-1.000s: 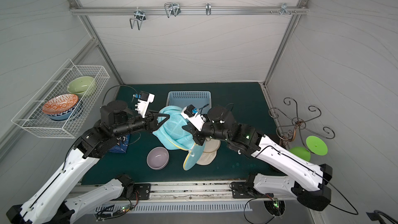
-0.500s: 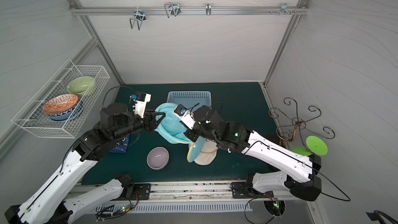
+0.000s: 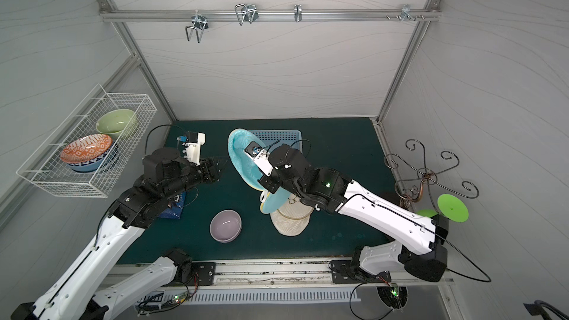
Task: Turn the laundry bag inside out
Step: Turn over the laundry bag.
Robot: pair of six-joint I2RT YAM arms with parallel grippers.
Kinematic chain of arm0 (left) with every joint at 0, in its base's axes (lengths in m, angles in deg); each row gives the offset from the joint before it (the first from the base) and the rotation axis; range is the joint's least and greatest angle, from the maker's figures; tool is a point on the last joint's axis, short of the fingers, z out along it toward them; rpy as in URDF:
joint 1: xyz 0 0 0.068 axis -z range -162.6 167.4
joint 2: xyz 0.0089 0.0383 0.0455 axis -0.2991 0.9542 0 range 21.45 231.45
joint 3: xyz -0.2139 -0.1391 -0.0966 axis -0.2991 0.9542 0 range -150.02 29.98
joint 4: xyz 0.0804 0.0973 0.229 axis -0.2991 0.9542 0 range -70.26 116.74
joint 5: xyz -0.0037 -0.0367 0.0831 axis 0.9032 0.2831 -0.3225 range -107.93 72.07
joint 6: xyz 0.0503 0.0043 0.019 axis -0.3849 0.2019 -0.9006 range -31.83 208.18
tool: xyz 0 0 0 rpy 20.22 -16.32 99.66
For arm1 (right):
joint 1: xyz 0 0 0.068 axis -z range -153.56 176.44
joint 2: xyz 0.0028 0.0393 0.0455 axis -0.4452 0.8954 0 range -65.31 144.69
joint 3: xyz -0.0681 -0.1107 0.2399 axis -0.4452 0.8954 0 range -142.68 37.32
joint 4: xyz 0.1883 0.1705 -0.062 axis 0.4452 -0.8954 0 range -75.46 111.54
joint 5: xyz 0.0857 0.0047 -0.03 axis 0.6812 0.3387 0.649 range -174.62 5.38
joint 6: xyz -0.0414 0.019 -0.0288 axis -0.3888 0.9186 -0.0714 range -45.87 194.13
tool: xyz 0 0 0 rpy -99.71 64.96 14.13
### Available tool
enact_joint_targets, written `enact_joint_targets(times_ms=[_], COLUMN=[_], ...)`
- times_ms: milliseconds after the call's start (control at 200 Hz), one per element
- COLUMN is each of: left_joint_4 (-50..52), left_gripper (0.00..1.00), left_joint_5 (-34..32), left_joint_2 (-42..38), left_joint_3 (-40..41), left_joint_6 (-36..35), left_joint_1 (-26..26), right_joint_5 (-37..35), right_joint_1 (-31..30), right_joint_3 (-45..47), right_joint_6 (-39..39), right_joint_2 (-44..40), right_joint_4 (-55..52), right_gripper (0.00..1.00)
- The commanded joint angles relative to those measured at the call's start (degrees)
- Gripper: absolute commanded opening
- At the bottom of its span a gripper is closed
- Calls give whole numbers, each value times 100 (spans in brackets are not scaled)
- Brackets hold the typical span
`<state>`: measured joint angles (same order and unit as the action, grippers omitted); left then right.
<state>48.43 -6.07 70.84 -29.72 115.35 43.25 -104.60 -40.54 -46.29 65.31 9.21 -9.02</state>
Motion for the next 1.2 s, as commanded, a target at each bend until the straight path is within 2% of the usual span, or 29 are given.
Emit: enact_joint_targets(times_ms=[0, 175, 335, 435, 525, 590, 715, 805, 880, 995, 1161, 1196], left_joint_4=[-952, -1216, -963, -696, -548, -528, -238, -6, 44, 30, -593, -907], left_gripper=[46, 46, 43, 32, 22, 0, 0, 0, 0, 0, 0, 0], left_joint_5=[686, 768, 329, -74, -476, -587, -739, -87, 583, 1131, 1596, 1868], left_joint_2=[-197, -408, -93, 129, 183, 160, 221, 501, 799, 1103, 907, 815], left_joint_3=[128, 236, -2, -186, -276, -316, -540, -761, -762, -431, 489, 726], left_joint_6=[381, 435, 262, 126, 90, 28, -22, 131, 279, 175, 326, 420], left_joint_1=[-40, -37, -36, -53, -69, -127, -324, -957, -1417, -1504, -1497, -1503], right_joint_5=[142, 218, 803, 981, 1435, 1678, 2690, 3139, 3278, 3380, 3648, 3480], right_joint_1=[19, 54, 44, 3, -21, -41, -30, -34, -71, 91, 1502, 1646], right_joint_3=[-138, -139, -85, 12, 43, 74, 459, 579, 896, 1289, 1810, 1939], right_joint_6=[71, 94, 26, -19, -263, -375, -577, -728, -616, -294, 1245, 1460], right_joint_2=[-15, 68, -5, -145, -294, -350, -694, -840, -1210, -1969, -2567, -2616], right_joint_4=[78, 45, 40, 78, -2, -154, -92, -161, 341, 1351, 2864, 3114], right_gripper=[0, 0, 0, 0, 0, 0, 0, 0, 0, 0, 0, 0])
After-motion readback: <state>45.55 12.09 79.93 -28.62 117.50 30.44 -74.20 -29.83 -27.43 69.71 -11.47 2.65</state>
